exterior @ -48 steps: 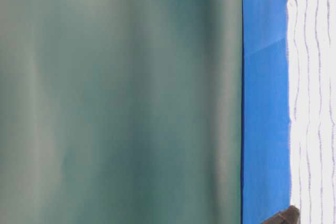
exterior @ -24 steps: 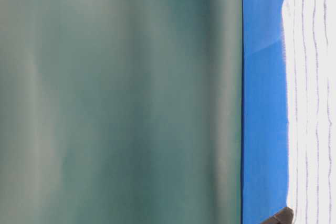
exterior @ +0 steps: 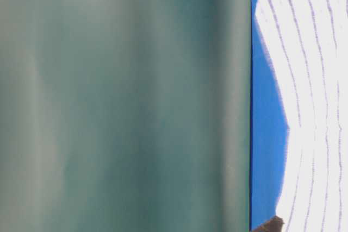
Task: Fold the blue towel.
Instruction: 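Lift the top corners and fold them down toward the bottom edge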
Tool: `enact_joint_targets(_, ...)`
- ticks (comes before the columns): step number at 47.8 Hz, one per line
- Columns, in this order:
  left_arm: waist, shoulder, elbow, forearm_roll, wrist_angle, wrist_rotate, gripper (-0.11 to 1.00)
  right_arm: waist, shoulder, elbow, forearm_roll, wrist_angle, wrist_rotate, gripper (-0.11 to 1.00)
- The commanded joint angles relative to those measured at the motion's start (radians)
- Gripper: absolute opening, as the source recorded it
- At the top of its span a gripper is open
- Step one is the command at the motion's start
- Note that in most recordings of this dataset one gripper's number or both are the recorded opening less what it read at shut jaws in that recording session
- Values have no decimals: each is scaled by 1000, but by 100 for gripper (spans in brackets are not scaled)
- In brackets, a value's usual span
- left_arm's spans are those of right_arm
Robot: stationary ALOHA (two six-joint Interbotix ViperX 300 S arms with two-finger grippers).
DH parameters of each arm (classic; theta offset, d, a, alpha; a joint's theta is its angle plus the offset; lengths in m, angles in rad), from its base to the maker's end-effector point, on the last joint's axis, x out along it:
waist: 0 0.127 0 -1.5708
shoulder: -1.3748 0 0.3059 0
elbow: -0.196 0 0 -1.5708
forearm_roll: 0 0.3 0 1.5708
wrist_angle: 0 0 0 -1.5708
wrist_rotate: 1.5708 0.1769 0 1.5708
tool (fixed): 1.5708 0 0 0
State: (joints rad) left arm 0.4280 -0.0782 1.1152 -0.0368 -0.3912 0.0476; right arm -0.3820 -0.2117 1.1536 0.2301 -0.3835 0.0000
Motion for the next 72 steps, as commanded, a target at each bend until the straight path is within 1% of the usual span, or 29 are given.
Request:
enact_joint_targets(1,-3,-34,-5,-2,5,2,2,2,-29,-2,2,2,0,-2)
enact_joint_targets(14,-11,-37,-8,-2,5,2,2,3,-29,0,2,5,3,-2)
enact_joint_targets(20,-41,-61,-5,-2,25,0,2,23,-43,3,6,31,5,-2)
enact_joint_targets(22,-55,-80,-3,-2,43,-3,2,34,-54,6,14,43,5,-2)
enact_joint_targets(26,-91,-130,-2,-2,86,-14,2,64,-89,17,48,60,5,-2)
enact_joint_targets(32,-147,-221,6,-2,143,-18,2,117,-152,37,81,61,5,-2)
enact_joint_targets(38,-218,-295,23,-2,160,-35,2,175,-215,54,106,61,5,-2)
enact_joint_targets(48,-327,-356,60,-3,161,-100,2,284,-267,69,181,63,5,-2)
enact_joint_targets(52,-368,-367,71,-2,161,-135,2,333,-267,72,219,63,5,-2)
enact_joint_targets(54,-388,-370,74,-2,161,-147,2,367,-267,71,249,63,5,-2)
enact_joint_targets(57,-420,-370,74,-2,161,-164,2,414,-265,72,288,58,5,-2)
enact_joint_targets(64,-497,-357,69,-2,156,-189,2,517,-247,69,364,38,5,-2)
enact_joint_targets(72,-586,-327,58,-3,127,-225,2,614,-201,57,426,-2,5,-2)
